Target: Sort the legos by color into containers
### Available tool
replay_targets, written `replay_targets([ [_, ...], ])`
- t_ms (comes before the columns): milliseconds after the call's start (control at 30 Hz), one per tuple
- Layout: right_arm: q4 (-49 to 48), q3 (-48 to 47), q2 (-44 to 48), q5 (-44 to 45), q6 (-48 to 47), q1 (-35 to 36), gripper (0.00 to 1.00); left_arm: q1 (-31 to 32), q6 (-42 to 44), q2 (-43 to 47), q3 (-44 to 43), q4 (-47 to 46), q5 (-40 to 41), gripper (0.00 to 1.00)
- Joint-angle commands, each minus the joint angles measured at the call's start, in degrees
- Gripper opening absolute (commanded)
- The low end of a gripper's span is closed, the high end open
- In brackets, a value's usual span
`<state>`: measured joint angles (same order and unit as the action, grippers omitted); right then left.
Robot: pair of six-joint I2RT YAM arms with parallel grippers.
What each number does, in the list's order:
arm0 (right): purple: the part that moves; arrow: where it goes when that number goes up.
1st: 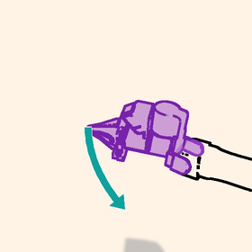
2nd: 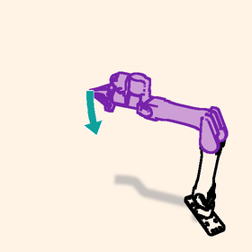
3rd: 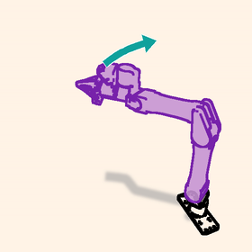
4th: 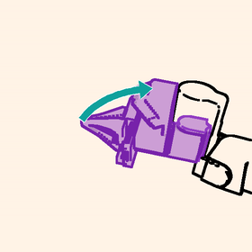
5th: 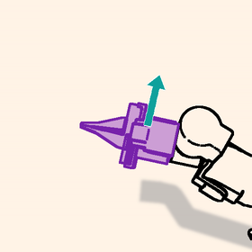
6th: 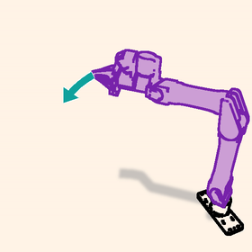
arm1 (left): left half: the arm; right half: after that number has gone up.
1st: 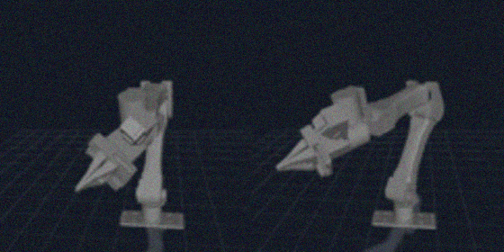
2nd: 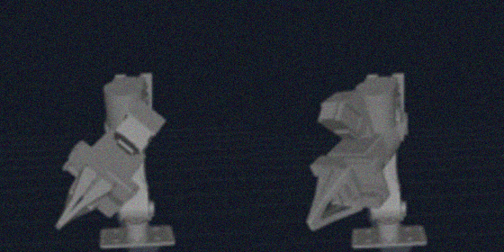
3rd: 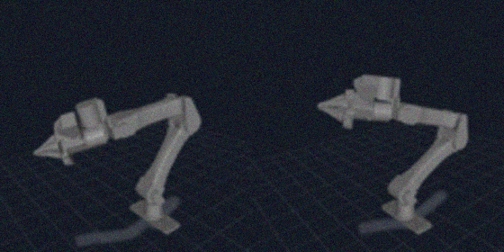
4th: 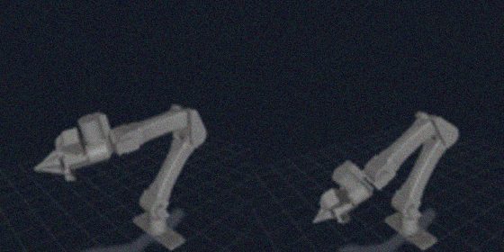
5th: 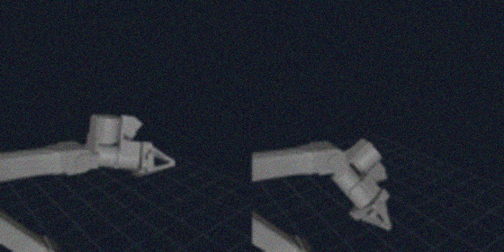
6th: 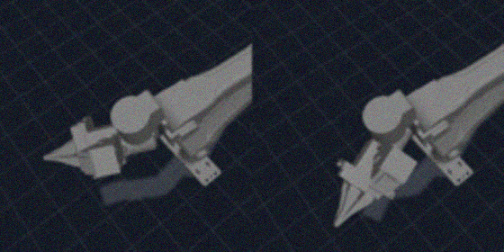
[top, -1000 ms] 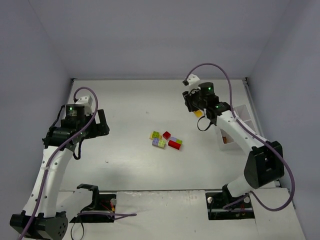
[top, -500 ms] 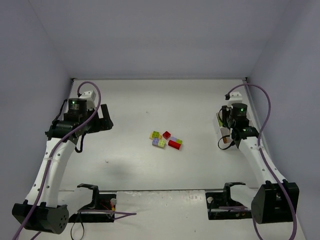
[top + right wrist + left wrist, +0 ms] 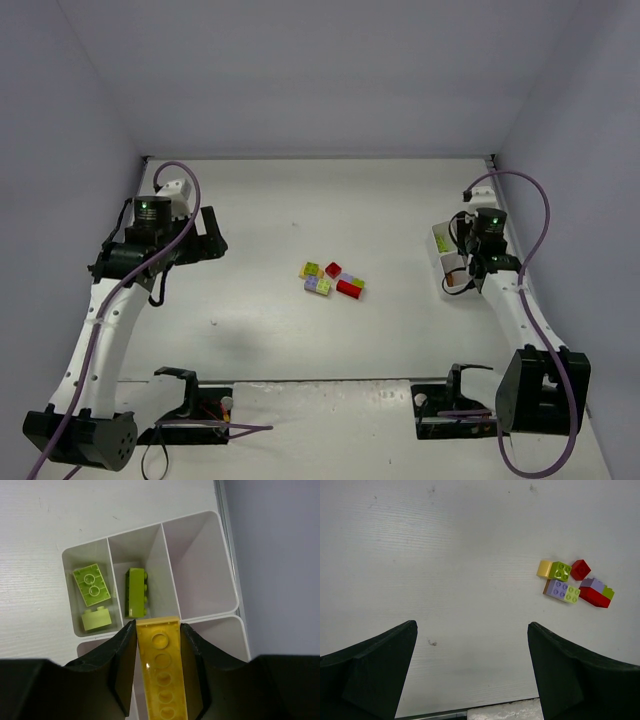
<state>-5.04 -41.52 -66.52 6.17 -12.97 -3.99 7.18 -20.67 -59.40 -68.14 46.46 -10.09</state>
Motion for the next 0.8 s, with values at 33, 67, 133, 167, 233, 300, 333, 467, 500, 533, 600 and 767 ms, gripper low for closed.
replay_targets([
  [33,-6.5,1.0,-0.3,-1.0,-1.7,-0.2,0.17,0.4,-0.4,1.7,-1.6,-2.2,-0.7,0.85],
  [67,-6.8,1.4,-0.4,-1.3,-1.7,-0.2,0.21,0.4,-0.4,1.8,-1.6,-2.0,-0.6,0.85],
  [133,-6.8,1.4,-0.5,-1.3,-1.5,-0.2,0.25,0.4,-0.3,1.9,-1.6,-1.9,-0.5,0.85],
  [167,-6.8,1.5,-0.6,-1.2,-1.5,-0.2,0.29,0.4,-0.3,1.9,-1.6,-1.9,-0.5,0.85],
  [233,-6.8,1.7,-0.5,-0.7,-1.4,-0.2,0.34,0.4,-0.3,2.0,-1.6,-1.9,-0.5,0.85],
  [300,-6.8,2.0,-0.5,0.3,-1.0,-0.2,0.43,0.4,-0.3,1.9,-1.5,-1.9,-0.5,0.85],
  [333,-7.0,2.1,-0.5,0.9,-0.7,-0.2,0.48,0.4,-0.3,1.9,-1.4,-1.9,-0.5,0.85],
  [467,-7.3,2.2,-0.5,2.2,0.0,-0.2,0.56,0.4,-0.2,1.9,-1.5,-2.0,-0.5,0.85],
  [500,-7.3,2.1,-0.4,1.7,0.1,-0.2,0.56,0.4,-0.2,1.8,-1.5,-2.0,-0.4,0.85],
  [533,-7.1,1.7,-0.3,1.4,0.4,-0.2,0.57,0.4,-0.2,1.8,-1.5,-2.0,-0.4,0.85],
  [600,-5.9,0.7,0.2,-1.9,0.7,-0.2,0.56,0.4,-0.1,1.7,-1.5,-2.0,-0.4,0.85],
  [767,-1.9,-5.2,0.7,-15.6,2.0,1.2,0.55,0.4,0.0,1.3,-1.4,-2.0,-0.4,0.85],
])
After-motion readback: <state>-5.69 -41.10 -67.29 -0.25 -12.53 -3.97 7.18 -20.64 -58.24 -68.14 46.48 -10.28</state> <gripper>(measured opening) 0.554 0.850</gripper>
